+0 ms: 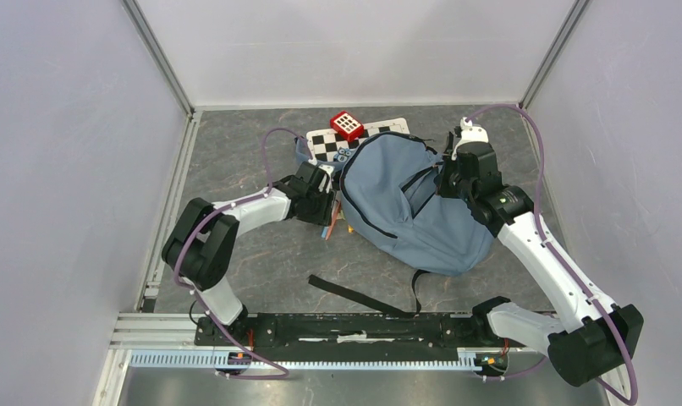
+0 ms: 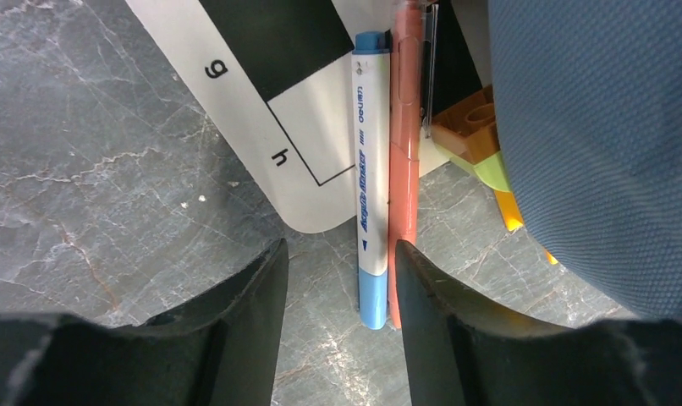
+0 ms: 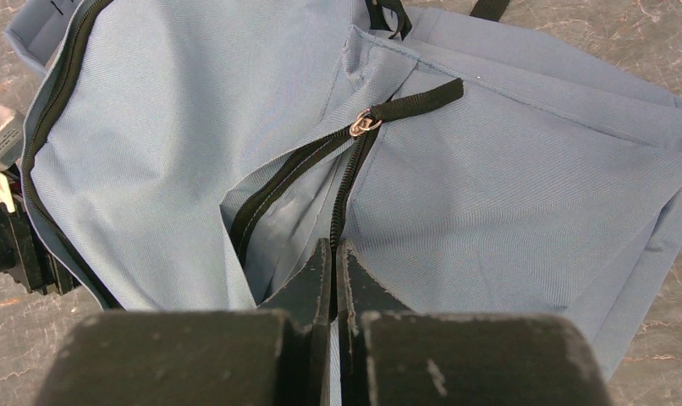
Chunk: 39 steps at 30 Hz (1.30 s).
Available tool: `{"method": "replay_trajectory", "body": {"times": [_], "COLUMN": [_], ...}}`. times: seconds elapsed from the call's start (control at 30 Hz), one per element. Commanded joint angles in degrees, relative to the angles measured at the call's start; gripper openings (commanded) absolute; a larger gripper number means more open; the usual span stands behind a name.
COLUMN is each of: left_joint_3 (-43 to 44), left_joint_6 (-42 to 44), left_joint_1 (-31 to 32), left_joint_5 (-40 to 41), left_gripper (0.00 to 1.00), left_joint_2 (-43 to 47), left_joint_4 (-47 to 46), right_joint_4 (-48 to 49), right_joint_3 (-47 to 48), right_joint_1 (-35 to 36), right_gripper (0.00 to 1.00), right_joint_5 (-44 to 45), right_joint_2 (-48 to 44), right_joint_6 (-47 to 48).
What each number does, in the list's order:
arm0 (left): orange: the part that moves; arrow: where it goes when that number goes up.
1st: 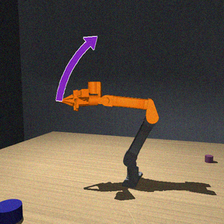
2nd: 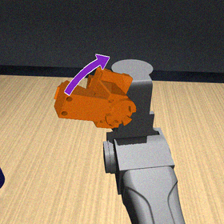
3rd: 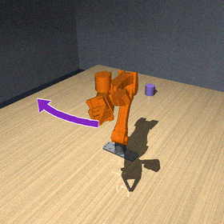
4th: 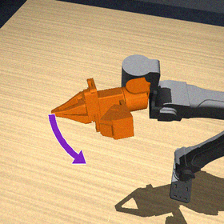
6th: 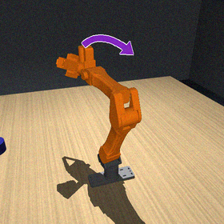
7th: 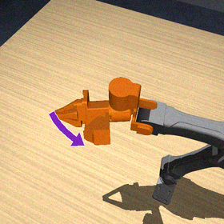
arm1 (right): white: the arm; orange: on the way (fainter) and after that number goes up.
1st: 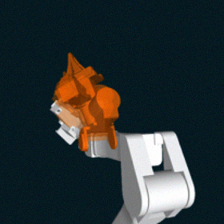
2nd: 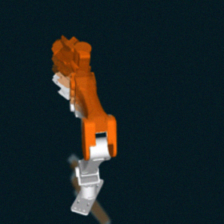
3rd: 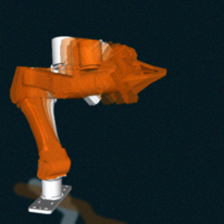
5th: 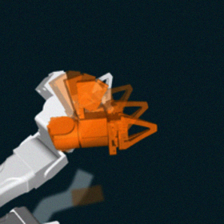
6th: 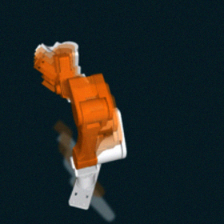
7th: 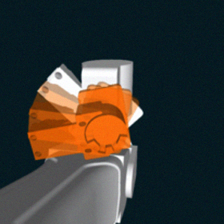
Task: Pack the student bag
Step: Pick up the stationery from the center of the board.
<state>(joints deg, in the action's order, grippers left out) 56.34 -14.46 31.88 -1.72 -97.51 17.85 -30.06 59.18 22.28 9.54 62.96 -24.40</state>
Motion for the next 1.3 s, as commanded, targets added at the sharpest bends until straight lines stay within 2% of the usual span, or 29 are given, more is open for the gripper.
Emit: {"method": "replay_trajectory", "body": {"times": [0.0, 0.27, 0.6, 0.73, 0.97, 1.1, 1.27], "left_joint_3": [2.37, 3.00, 1.98, 1.97, 1.21, -0.01, -2.51], "left_joint_6": [2.83, 3.33, 4.59, 5.21, 4.48, 3.07, 0.04], "left_joint_1": [0.08, 0.13, 3.40, 4.52, 4.86, 5.04, 5.13], "left_joint_5": [0.66, 5.32, 5.55, 6.70, 9.53, 9.22, 5.15], "left_gripper": [0.54, 0.45, 0.43, 0.35, 0.11, 0.06, 0.02], "left_joint_2": [-0.76, -1.87, -2.44, -3.02, -2.14, 2.10, 10.37], "left_joint_4": [-0.56, 1.88, 2.19, 2.55, 3.34, 2.69, 1.18], "right_joint_4": [3.28, 3.33, 3.47, 3.52, 3.52, 3.52, 3.51], "right_joint_3": [2.30, 2.29, 2.12, 1.78, 1.80, 1.79, 1.72], "right_joint_1": [0.30, 0.32, 0.30, 0.30, 0.31, 0.30, 0.30], "right_gripper": [0.00, 0.00, 0.00, 0.00, 0.00, 0.00, 0.00], "right_joint_5": [-0.62, -0.54, -0.62, -0.44, -0.14, 0.03, 0.00], "right_joint_2": [-0.38, -0.47, -0.34, -0.63, -0.90, -1.00, -1.17], "right_joint_6": [-1.02, -0.98, -1.04, -1.05, -1.17, -1.17, -1.24]}}
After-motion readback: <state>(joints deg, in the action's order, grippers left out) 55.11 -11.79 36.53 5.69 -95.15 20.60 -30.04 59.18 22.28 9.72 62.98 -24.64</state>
